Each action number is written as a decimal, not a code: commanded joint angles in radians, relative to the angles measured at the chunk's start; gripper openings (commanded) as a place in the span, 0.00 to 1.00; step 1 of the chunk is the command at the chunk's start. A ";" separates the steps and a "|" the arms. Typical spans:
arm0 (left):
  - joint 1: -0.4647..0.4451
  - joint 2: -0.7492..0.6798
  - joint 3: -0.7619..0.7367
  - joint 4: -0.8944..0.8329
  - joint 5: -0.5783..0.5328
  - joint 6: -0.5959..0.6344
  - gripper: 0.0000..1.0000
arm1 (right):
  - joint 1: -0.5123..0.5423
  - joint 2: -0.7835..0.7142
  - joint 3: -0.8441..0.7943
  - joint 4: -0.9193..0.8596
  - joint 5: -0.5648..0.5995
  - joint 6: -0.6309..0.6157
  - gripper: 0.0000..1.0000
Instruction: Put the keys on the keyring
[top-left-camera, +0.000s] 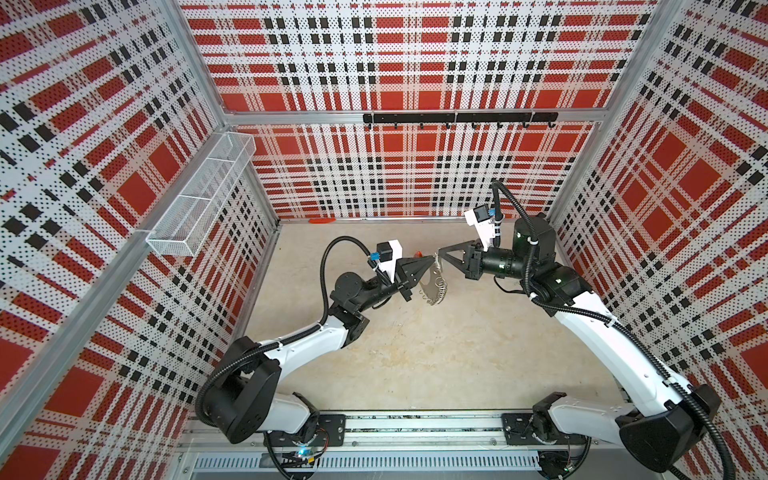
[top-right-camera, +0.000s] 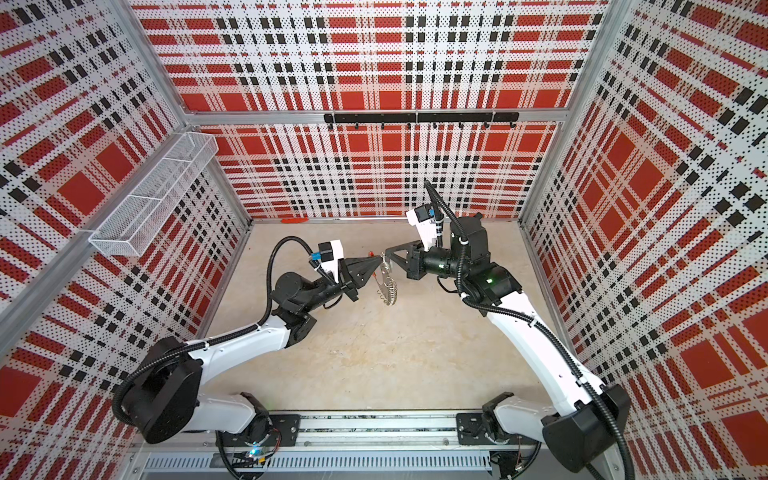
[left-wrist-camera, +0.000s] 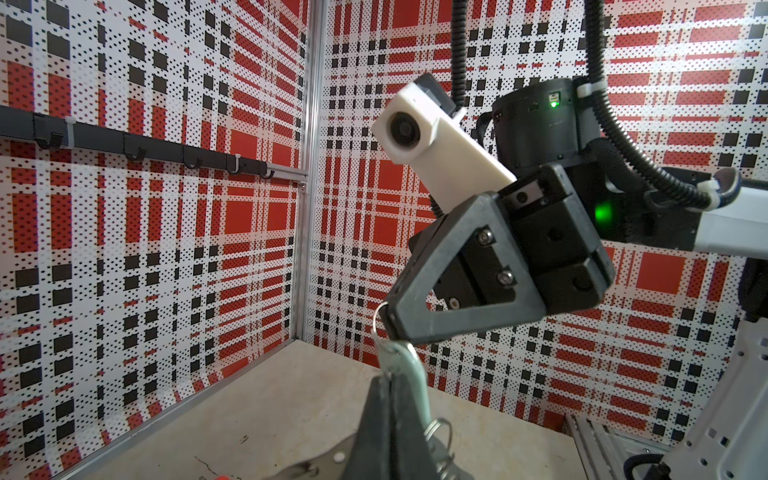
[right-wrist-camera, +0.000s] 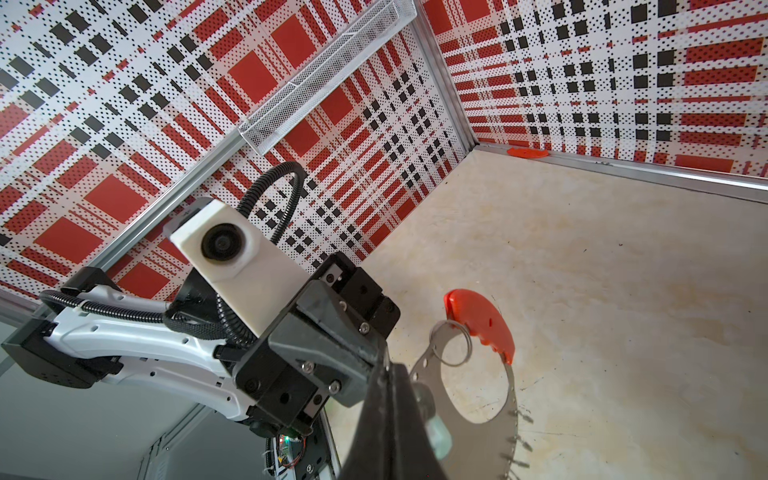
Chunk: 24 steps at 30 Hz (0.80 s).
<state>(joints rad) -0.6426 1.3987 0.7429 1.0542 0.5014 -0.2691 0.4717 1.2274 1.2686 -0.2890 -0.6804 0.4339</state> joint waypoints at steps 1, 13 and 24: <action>0.000 -0.006 0.024 0.053 0.006 -0.001 0.00 | 0.010 -0.010 -0.001 -0.012 -0.015 -0.018 0.00; -0.001 -0.010 0.024 0.055 0.005 -0.004 0.00 | 0.014 0.015 0.000 -0.022 -0.032 -0.016 0.00; -0.003 -0.018 0.023 0.055 0.005 0.001 0.00 | 0.014 0.034 0.009 -0.082 0.037 -0.018 0.00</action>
<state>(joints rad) -0.6422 1.3987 0.7429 1.0431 0.5014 -0.2695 0.4759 1.2453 1.2686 -0.3035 -0.6662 0.4339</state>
